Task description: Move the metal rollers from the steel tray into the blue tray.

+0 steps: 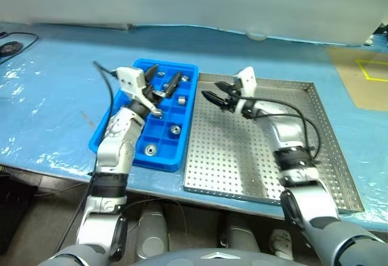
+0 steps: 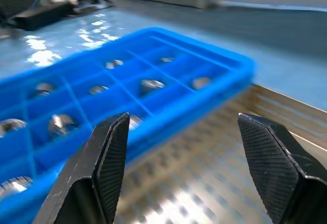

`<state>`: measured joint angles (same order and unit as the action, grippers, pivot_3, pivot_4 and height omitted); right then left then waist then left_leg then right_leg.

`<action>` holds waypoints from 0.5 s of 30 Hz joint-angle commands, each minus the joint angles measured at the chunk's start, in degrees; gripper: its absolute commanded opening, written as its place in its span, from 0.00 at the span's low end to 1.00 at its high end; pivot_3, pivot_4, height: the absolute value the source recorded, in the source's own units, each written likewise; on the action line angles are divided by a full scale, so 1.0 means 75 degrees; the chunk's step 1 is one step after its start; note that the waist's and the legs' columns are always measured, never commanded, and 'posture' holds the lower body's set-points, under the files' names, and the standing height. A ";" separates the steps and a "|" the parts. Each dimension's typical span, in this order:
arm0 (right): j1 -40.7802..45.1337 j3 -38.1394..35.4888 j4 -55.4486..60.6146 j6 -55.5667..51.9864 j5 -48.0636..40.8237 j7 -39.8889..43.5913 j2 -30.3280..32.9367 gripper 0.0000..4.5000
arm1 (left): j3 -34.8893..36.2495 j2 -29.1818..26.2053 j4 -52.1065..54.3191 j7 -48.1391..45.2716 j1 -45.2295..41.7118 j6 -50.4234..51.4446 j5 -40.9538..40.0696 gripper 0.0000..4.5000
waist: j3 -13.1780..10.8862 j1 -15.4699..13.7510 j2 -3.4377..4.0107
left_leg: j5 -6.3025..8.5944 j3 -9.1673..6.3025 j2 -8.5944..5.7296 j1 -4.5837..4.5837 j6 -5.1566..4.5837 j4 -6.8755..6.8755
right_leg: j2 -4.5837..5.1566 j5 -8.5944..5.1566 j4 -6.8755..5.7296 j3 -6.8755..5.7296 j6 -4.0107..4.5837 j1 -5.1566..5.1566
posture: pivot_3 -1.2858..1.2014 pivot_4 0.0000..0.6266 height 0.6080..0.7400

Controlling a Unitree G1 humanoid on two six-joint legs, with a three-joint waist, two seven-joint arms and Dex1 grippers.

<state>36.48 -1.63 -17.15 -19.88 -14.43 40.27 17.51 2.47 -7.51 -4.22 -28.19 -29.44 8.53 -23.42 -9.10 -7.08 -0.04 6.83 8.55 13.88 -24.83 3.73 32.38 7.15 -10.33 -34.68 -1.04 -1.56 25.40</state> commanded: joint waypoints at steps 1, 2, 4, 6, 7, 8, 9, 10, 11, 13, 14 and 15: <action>-0.0729 -0.0432 0.1781 -0.0422 -0.0075 -0.0541 0.0436 0.78 | -0.0561 0.0068 -0.0747 -0.0767 -0.0442 -0.0325 0.0319 1.00 | 0.0000 0.0067 0.0000 | 0.0000 0.0002 -0.0001 0.0004 -0.0002 -0.0001 | -0.0001 0.0000 0.0004 0.0005 0.0000 0.0000 | 0.49 0.24 1.00; -0.0912 -0.0534 0.2085 -0.0547 -0.0149 -0.0640 0.0528 0.78 | -0.0602 0.0159 -0.0993 -0.0866 -0.0588 -0.0336 0.0304 1.00 | 0.0000 0.0193 0.0000 | 0.0000 0.0005 -0.0003 0.0008 -0.0009 -0.0001 | -0.0003 0.0000 0.0005 0.0012 -0.0001 0.0000 | 0.44 0.24 1.00; -0.1260 -0.0776 0.2597 -0.0749 -0.0257 -0.0859 0.0655 0.78 | -0.0735 0.0281 -0.1383 -0.1123 -0.0792 -0.0424 0.0363 1.00 | 0.0000 0.0402 0.0000 | 0.0004 0.0030 -0.0005 0.0028 -0.0019 -0.0005 | -0.0006 -0.0001 0.0007 0.0039 -0.0002 0.0001 | 0.43 0.24 1.00; -0.1646 -0.1068 0.3103 -0.0947 -0.0375 -0.1096 0.0732 0.78 | -0.0874 0.0350 -0.1764 -0.1303 -0.0929 -0.0618 0.0552 1.00 | 0.0000 0.0496 -0.0001 | 0.0008 0.0052 -0.0008 0.0054 -0.0026 -0.0013 | -0.0007 -0.0002 0.0006 0.0060 -0.0003 -0.0001 | 0.42 0.24 1.00; -0.1827 -0.1175 0.3328 -0.1017 -0.0361 -0.1263 0.0762 0.78 | -0.0949 0.0338 -0.1909 -0.1408 -0.0962 -0.0720 0.0665 1.00 | -0.0001 0.0582 -0.0001 | 0.0014 0.0064 -0.0008 0.0068 -0.0036 -0.0017 | -0.0008 -0.0002 0.0007 0.0070 -0.0003 -0.0003 | 0.41 0.24 1.00; -0.1956 -0.1218 0.3513 -0.1095 -0.0365 -0.1370 0.0770 0.78 | -0.0938 0.0361 -0.1987 -0.1459 -0.0966 -0.0722 0.0663 1.00 | -0.0001 0.0659 -0.0001 | 0.0024 0.0081 -0.0008 0.0088 -0.0053 -0.0020 | -0.0007 -0.0003 0.0006 0.0084 -0.0005 -0.0008 | 0.41 0.24 1.00; -0.2080 -0.1218 0.3712 -0.1195 -0.0408 -0.1405 0.0781 0.78 | -0.0913 0.0382 -0.2023 -0.1500 -0.0952 -0.0723 0.0647 1.00 | -0.0001 0.0720 -0.0002 | 0.0030 0.0103 -0.0008 0.0105 -0.0063 -0.0019 | -0.0007 -0.0004 0.0007 0.0103 -0.0008 -0.0008 | 0.41 0.24 1.00; -0.2184 -0.1196 0.3867 -0.1286 -0.0448 -0.1402 0.0802 0.78 | -0.0914 0.0389 -0.2058 -0.1547 -0.0929 -0.0730 0.0663 1.00 | -0.0001 0.0784 -0.0003 | 0.0033 0.0119 -0.0009 0.0116 -0.0067 -0.0019 | -0.0008 -0.0007 0.0007 0.0118 -0.0014 -0.0008 | 0.41 0.24 1.00; -0.2245 -0.1165 0.3946 -0.1308 -0.0438 -0.1404 0.0822 0.78 | -0.0949 0.0384 -0.2091 -0.1600 -0.0902 -0.0761 0.0711 1.00 | -0.0001 0.0834 -0.0003 | 0.0035 0.0126 -0.0009 0.0117 -0.0070 -0.0019 | -0.0008 -0.0034 0.0007 0.0125 -0.0058 -0.0005 | 0.41 0.24 1.00; -0.2276 -0.1164 0.3953 -0.1293 -0.0408 -0.1481 0.0817 0.78 | -0.1042 0.0365 -0.2166 -0.1699 -0.0843 -0.0854 0.0843 1.00 | -0.0001 0.0881 -0.0002 | 0.0037 0.0137 -0.0008 0.0126 -0.0074 -0.0019 | -0.0009 -0.0037 0.0007 0.0135 -0.0065 -0.0003 | 0.41 0.24 1.00; -0.2271 -0.1175 0.3940 -0.1296 -0.0418 -0.1513 0.0798 0.78 | -0.1062 0.0358 -0.2186 -0.1721 -0.0816 -0.0875 0.0894 1.00 | -0.0001 0.0883 -0.0002 | 0.0038 0.0141 -0.0008 0.0129 -0.0076 -0.0019 | -0.0009 -0.0037 0.0006 0.0138 -0.0065 -0.0002 | 0.41 0.24 1.00; -0.2255 -0.1140 0.3893 -0.1271 -0.0384 -0.1529 0.0798 0.78 | -0.1075 0.0347 -0.2189 -0.1711 -0.0780 -0.0908 0.0956 1.00 | -0.0001 0.0877 -0.0002 | 0.0039 0.0142 -0.0008 0.0129 -0.0077 -0.0019 | -0.0008 -0.0038 0.0007 0.0139 -0.0066 -0.0001 | 0.41 0.24 1.00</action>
<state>18.77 -10.10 9.86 -29.91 -16.62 29.29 23.34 -5.40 -4.58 -21.30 -40.56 -35.47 3.31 -16.95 -9.10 -0.50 -0.06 7.13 9.62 13.82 -23.86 3.14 32.24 7.09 -10.62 -34.63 0.01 -2.05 25.38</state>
